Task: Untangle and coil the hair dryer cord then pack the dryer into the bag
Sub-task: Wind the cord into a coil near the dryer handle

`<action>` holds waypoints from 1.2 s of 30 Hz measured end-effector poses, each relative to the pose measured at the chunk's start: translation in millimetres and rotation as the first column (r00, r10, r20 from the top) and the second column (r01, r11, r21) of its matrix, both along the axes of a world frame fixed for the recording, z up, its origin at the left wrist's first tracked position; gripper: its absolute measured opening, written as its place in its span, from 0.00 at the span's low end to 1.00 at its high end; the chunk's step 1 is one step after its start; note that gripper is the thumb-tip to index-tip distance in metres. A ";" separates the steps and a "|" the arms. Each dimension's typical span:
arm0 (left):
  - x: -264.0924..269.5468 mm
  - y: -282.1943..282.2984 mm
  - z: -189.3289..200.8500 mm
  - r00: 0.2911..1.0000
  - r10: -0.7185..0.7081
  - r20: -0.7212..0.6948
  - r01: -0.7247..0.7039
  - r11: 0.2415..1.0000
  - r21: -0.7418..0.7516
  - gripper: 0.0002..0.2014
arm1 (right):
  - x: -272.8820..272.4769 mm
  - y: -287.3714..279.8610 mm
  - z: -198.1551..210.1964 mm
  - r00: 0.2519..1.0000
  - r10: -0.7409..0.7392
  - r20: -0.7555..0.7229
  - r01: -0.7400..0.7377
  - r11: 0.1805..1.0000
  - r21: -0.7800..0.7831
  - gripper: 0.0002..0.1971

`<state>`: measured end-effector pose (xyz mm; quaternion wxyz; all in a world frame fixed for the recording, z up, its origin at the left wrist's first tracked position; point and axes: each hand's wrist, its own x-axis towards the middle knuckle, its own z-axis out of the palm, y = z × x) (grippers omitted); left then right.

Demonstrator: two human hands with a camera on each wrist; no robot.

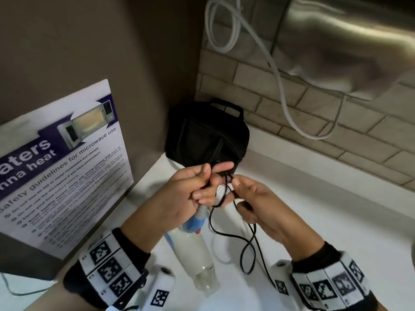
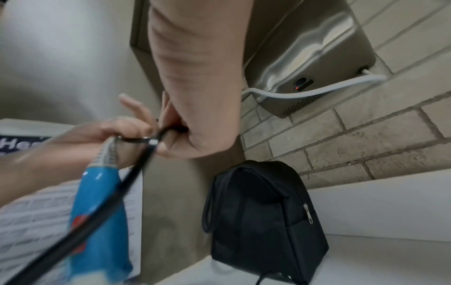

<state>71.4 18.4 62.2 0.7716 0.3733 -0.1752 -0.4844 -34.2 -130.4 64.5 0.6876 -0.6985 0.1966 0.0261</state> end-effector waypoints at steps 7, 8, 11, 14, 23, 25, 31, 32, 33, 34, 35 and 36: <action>-7.5 -0.7 -0.9 0.969 0.206 0.134 -0.216 0.974 0.067 0.14 | -48.7 32.7 -37.2 0.998 0.060 -0.021 -0.061 0.817 -0.574 0.12; -9.6 -1.9 0.0 0.964 0.226 0.140 -0.236 0.970 0.060 0.14 | -55.7 37.1 -38.5 0.993 0.103 -0.050 -0.111 0.761 -0.640 0.14; -11.6 -5.6 0.7 0.968 0.247 0.038 -0.247 0.969 -0.005 0.11 | -73.6 51.4 -30.5 0.972 0.173 -0.156 -0.231 0.628 -0.743 0.22; -7.9 -7.7 1.8 0.966 0.258 0.005 -0.258 0.966 -0.023 0.09 | -92.2 58.0 -20.3 0.982 0.115 -0.149 -0.187 0.511 -0.839 0.33; -6.5 -11.0 -1.7 0.951 0.231 0.205 -0.242 0.970 0.033 0.15 | -90.0 57.0 32.4 0.991 0.098 -0.093 -0.112 0.221 -0.969 0.18; -5.9 -11.2 -3.0 0.955 0.221 0.197 -0.229 0.973 0.018 0.19 | -84.4 62.1 31.3 0.978 0.115 -0.171 -0.188 0.157 -0.969 0.14; 0.7 -7.2 -11.0 0.960 0.214 0.182 -0.226 0.973 0.053 0.18 | -76.1 54.5 22.9 0.930 0.155 -0.334 -0.363 0.232 -0.902 0.29; 0.9 -7.1 -10.8 0.959 0.214 0.186 -0.231 0.970 0.072 0.16 | -80.4 51.5 22.5 0.937 0.167 -0.307 -0.343 0.277 -0.898 0.36; 1.1 -6.8 -9.7 0.959 0.217 0.182 -0.236 0.968 0.087 0.15 | -82.2 50.5 24.2 0.940 0.176 -0.293 -0.335 0.297 -0.894 0.41; 1.2 -6.4 -8.3 0.962 0.217 0.168 -0.234 0.968 0.095 0.14 | -82.0 49.9 25.3 0.941 0.185 -0.285 -0.331 0.306 -0.893 0.43; 1.5 -6.2 -6.5 0.969 0.204 0.142 -0.217 0.972 0.088 0.15 | -81.1 49.3 27.2 0.949 0.188 -0.251 -0.301 0.319 -0.898 0.42; 2.0 -5.9 -5.1 0.978 0.180 0.105 -0.188 0.980 0.069 0.16 | -81.1 47.8 27.0 0.958 0.190 -0.216 -0.270 0.332 -0.904 0.42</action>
